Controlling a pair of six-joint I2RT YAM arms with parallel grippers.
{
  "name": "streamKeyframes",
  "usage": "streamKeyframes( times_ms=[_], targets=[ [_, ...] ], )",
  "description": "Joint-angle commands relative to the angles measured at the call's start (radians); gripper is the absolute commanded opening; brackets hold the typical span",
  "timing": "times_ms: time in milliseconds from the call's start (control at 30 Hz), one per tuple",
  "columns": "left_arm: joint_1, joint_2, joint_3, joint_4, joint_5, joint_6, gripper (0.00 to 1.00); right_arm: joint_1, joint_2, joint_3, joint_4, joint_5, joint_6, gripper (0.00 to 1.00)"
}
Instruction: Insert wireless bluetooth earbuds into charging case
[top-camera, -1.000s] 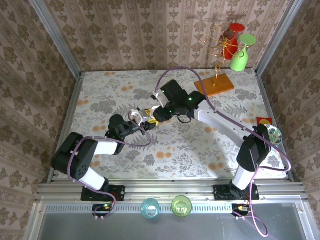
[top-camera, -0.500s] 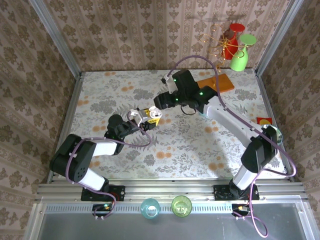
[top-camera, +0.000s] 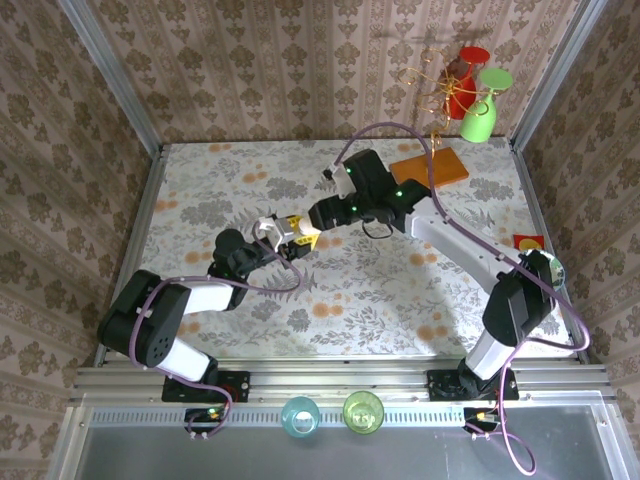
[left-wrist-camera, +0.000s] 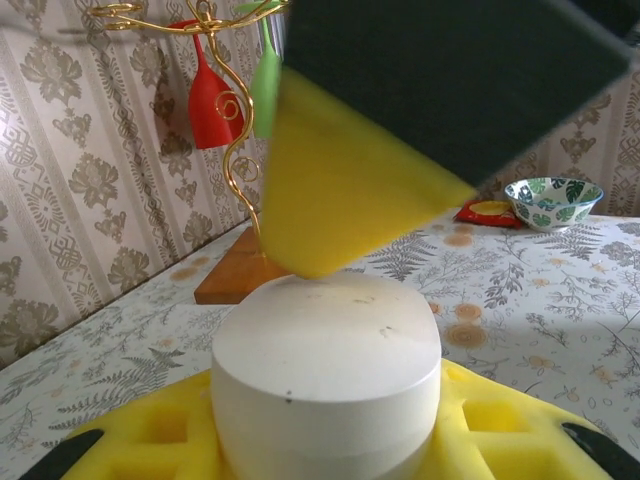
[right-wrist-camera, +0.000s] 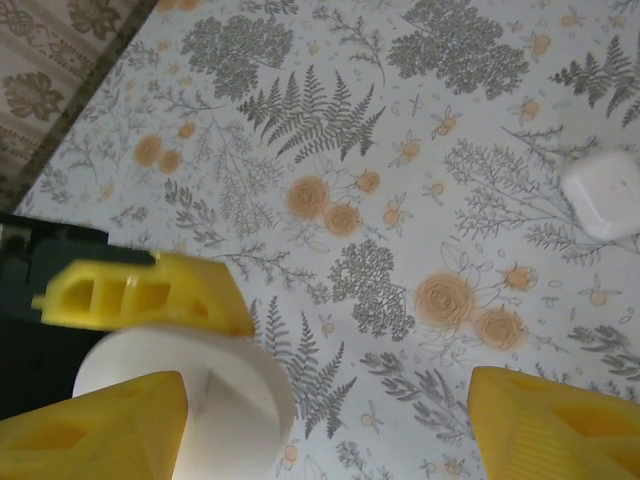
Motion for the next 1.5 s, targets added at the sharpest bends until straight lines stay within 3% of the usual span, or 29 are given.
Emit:
streamKeyframes(
  times_ms=[0,167,267,433,567,767,900,1167,1300,1467],
  targets=[
    [-0.012,-0.007,0.043,0.052,0.000,-0.035,0.32,-0.029,-0.097,-0.079,0.120,-0.110,0.097,0.76],
    [-0.036,-0.008,0.067,0.057,-0.021,-0.067,0.32,-0.104,-0.147,-0.264,0.452,-0.423,0.384,0.81],
    [-0.053,-0.012,0.082,0.058,-0.041,-0.071,0.32,-0.119,-0.139,-0.359,0.684,-0.546,0.598,0.81],
    [-0.063,-0.016,0.101,0.059,-0.081,-0.072,0.32,-0.117,-0.113,-0.490,1.030,-0.611,0.883,0.77],
    [-0.064,-0.015,0.104,0.059,-0.084,-0.064,0.32,-0.118,-0.106,-0.540,1.173,-0.621,0.990,0.62],
    [-0.064,-0.021,0.097,0.059,-0.058,-0.068,0.33,-0.121,-0.111,-0.554,1.145,-0.616,0.972,0.36],
    [-0.064,-0.030,0.078,0.057,-0.054,-0.060,0.36,-0.125,-0.109,-0.559,1.142,-0.609,0.966,0.27],
    [-0.061,-0.047,0.015,0.044,-0.032,-0.028,0.80,-0.173,-0.116,-0.576,1.031,-0.563,0.859,0.25],
    [-0.062,-0.084,-0.011,-0.121,-0.039,0.042,0.86,-0.213,-0.107,-0.582,0.847,-0.476,0.713,0.26],
    [-0.074,-0.127,-0.025,-0.320,-0.087,0.127,0.89,-0.263,-0.022,-0.596,0.796,-0.410,0.652,0.26]
  ],
)
